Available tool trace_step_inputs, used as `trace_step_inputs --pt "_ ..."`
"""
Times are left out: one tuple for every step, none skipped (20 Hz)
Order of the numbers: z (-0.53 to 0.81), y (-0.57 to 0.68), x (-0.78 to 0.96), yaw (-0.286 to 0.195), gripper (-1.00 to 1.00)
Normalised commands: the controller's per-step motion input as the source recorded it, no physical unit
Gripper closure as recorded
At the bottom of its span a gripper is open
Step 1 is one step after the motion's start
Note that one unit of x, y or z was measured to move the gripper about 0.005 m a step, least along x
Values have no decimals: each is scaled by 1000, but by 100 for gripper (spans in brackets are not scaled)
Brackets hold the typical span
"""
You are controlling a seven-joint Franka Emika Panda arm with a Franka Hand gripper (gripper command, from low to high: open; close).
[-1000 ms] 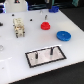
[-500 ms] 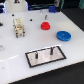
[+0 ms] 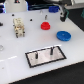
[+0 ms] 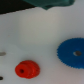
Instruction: Insert the blue gear onto the right peg, followed by the red gear
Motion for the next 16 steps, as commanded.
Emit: trace_step_inputs --pt "-466 31 -123 0 -100" --pt "-483 0 -123 0 -100" --pt "-491 0 -117 0 -100" --pt "-486 0 -117 0 -100" --pt "-486 11 -111 0 -100" --pt "-491 6 -111 0 -100" --pt "-497 0 -111 0 -100" --pt "-494 0 -126 0 -100" --pt "-491 0 -140 0 -100" --pt "-486 0 -157 0 -100" --pt "-469 0 -163 0 -100" --pt "-480 0 -163 0 -100" --pt "-463 -34 -174 0 -100" --pt "-440 -69 -174 0 -100" --pt "-431 -77 -180 0 -100" --pt "-409 -49 -206 0 -100"
